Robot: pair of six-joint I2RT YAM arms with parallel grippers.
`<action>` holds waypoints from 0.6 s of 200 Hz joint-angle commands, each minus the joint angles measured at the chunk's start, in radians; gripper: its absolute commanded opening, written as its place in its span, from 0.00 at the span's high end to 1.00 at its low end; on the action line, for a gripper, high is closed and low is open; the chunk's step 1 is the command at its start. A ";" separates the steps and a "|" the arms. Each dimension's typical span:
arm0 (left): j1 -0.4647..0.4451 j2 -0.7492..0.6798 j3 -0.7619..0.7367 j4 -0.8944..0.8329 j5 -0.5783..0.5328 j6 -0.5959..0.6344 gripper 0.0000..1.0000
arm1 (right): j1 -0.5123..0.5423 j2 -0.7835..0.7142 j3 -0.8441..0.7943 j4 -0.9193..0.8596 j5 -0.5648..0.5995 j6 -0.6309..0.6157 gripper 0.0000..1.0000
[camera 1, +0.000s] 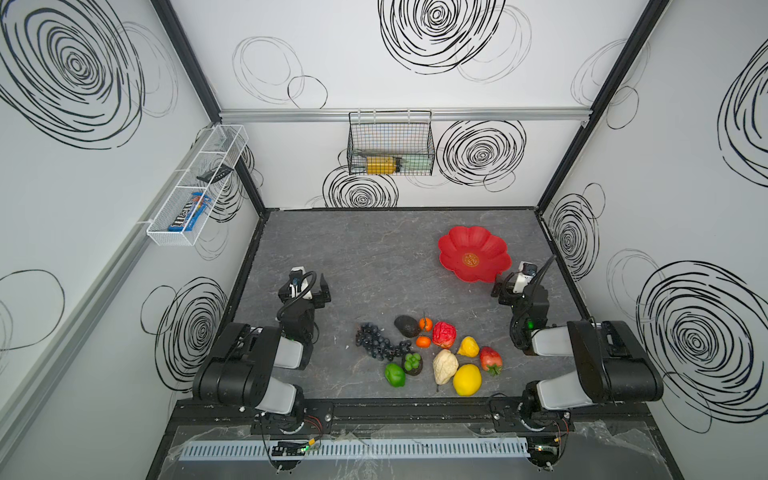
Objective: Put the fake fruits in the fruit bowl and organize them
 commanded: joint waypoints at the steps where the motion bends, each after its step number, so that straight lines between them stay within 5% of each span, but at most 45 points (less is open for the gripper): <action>1: 0.020 0.007 0.017 0.124 0.042 0.009 0.04 | 0.008 0.014 0.022 0.073 0.017 -0.017 0.03; 41: 0.000 -0.028 -0.038 0.199 0.131 0.065 0.04 | 0.020 -0.024 0.001 0.084 -0.006 -0.045 0.03; 83: -0.152 -0.295 -0.033 -0.029 -0.117 0.142 0.04 | 0.070 -0.241 0.023 -0.115 0.033 -0.076 0.03; 120: -0.295 -0.479 0.039 -0.257 -0.288 0.002 0.04 | 0.095 -0.435 0.124 -0.354 0.030 0.063 0.03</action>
